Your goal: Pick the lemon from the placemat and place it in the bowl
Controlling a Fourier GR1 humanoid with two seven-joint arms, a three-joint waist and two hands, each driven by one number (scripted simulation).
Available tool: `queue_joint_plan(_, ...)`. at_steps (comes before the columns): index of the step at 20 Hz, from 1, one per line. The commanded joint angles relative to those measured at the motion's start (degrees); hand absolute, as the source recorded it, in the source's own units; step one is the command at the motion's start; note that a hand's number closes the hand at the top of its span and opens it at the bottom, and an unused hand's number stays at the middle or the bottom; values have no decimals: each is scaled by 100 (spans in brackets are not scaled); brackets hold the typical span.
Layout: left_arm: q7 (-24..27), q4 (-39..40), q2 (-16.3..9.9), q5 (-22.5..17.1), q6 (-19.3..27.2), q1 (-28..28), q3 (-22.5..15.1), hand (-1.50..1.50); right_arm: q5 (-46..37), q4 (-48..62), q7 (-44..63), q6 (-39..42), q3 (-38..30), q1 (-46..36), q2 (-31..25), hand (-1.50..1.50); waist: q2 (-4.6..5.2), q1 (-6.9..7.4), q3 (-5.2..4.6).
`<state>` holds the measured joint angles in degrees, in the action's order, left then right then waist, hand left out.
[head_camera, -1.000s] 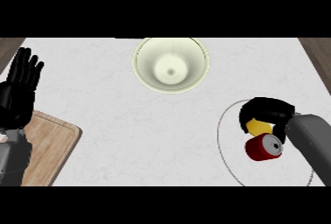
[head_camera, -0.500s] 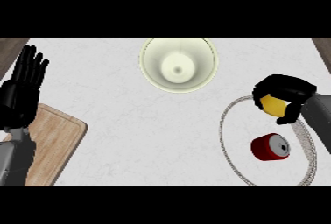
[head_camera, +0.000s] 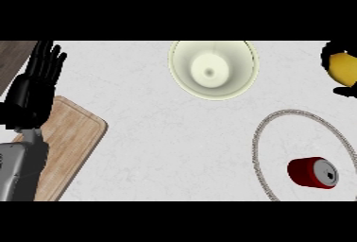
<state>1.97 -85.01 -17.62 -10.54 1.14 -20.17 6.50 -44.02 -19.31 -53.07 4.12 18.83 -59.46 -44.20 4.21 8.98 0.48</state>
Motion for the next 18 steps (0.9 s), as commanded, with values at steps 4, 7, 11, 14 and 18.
queue_joint_plan(4, -20, -25, 37, 90, 22, -118, -112, 0, 321, 484, -451, 233, -469, -735, -367, 150, 5, 81, 6)
queue_joint_plan(7, -81, -3, 173, 129, 112, -133, -207, 0, 610, 516, -737, 489, -723, -1065, -320, 150, -20, 63, 6)
queue_joint_plan(11, -134, 94, -30, 66, 76, -185, 7, 0, 859, 590, -1160, 825, -899, -1238, -344, 150, -51, -4, 1)
queue_joint_plan(14, -143, 86, -29, 64, 29, -213, -33, 0, 1075, 653, -1173, 1380, -1016, -1543, -142, 150, -114, -36, -17)
queue_joint_plan(18, -58, 220, 61, 146, 121, -68, -49, 0, 1360, 759, -1243, 2122, -1152, -1799, -118, 150, -130, -117, -27)
